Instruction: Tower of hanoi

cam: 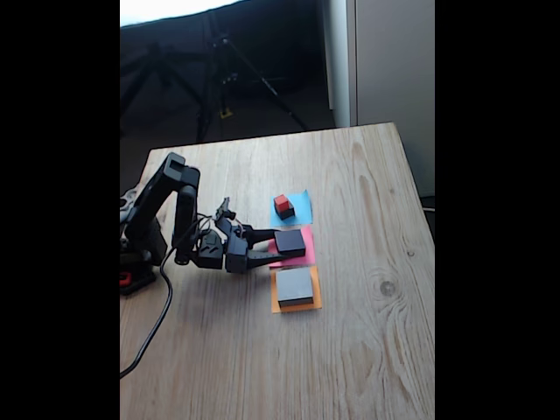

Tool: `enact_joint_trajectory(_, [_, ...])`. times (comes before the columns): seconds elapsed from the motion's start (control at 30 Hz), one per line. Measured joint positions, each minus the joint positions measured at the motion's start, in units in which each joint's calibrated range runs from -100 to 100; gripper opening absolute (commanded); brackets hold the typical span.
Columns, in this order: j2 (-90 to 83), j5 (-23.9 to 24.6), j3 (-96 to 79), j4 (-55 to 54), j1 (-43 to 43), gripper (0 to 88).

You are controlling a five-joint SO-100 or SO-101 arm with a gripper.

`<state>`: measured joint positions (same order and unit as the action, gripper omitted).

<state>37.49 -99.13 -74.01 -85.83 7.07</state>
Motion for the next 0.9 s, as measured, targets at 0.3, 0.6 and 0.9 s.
enact_joint_trajectory(0.3, [0.00, 0.00, 0.00, -0.32, 0.00, 17.5])
enact_joint_trajectory(0.6, [0.00, 0.00, -0.09, -0.32, 0.10, 23.9])
enact_joint_trajectory(0.9, [0.00, 0.00, -0.26, -0.32, 0.21, 43.2])
